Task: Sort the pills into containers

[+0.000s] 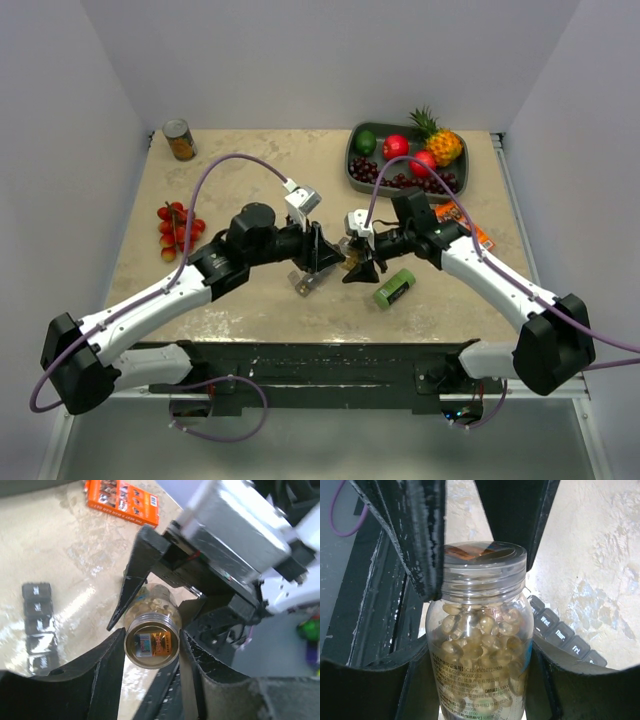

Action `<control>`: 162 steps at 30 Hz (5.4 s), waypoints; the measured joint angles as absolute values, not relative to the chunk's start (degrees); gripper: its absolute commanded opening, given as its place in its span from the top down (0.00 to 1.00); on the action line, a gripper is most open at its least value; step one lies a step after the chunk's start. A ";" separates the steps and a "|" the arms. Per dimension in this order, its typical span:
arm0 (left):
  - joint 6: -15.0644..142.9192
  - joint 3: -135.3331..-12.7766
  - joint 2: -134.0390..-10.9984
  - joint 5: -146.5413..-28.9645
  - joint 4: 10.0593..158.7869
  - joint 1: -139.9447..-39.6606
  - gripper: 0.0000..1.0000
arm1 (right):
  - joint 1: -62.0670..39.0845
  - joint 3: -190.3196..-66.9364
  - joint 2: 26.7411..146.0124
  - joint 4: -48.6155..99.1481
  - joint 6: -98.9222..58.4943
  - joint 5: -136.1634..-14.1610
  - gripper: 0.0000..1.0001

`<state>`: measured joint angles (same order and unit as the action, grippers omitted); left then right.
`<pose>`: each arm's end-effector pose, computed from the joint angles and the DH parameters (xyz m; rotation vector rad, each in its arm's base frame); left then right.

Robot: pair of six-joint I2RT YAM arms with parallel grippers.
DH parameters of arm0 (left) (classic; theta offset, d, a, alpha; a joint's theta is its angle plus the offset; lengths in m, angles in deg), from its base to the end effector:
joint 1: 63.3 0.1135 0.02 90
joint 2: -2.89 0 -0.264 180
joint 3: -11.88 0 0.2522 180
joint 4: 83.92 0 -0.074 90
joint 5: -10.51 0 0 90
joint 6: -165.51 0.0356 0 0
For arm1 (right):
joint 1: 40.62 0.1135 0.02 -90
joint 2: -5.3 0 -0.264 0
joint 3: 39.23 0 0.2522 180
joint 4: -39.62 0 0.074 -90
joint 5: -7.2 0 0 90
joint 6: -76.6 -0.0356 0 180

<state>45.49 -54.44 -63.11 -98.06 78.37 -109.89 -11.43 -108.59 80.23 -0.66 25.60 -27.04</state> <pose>0.1757 -0.2022 0.3239 0.5346 1.9765 -1.1866 0.2195 0.1563 0.2765 -1.5529 1.4890 1.0358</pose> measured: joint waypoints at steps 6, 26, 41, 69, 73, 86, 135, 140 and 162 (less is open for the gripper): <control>66.91 -47.84 -57.91 -105.16 83.84 -109.85 0.11 | -10.69 -108.59 80.21 -0.51 25.93 -26.16 0.98; 67.10 -44.87 -56.42 -103.00 92.17 -110.20 0.14 | -11.12 -108.59 80.21 -0.20 25.17 -26.27 0.98; 63.96 -45.74 -59.63 -102.43 92.58 -110.18 0.58 | -11.12 -108.59 80.21 -0.31 25.19 -26.25 0.98; 62.56 -46.03 -54.37 -99.30 85.30 -109.28 1.00 | -11.41 -108.59 80.21 0.23 24.77 -26.16 0.01; 62.45 -46.03 -52.18 -96.75 81.74 -108.19 1.00 | -12.17 -108.59 79.93 -0.03 25.25 -26.34 0.01; 62.16 -48.60 -52.40 -75.07 64.60 -92.01 1.00 | -17.70 -108.59 77.02 -0.64 26.43 -26.62 0.01; 64.24 -53.72 -60.75 -83.15 67.88 -72.95 0.11 | -17.77 -106.07 81.28 0.54 30.30 -29.37 0.01; 63.04 -49.24 -54.10 -88.49 68.10 -72.73 0.11 | -17.77 -106.14 83.51 -3.79 36.77 -29.29 0.01; 50.01 -26.51 -47.50 -110.50 76.28 -72.69 0.51 | -4.41 -125.57 108.08 -15.00 61.76 -49.81 0.10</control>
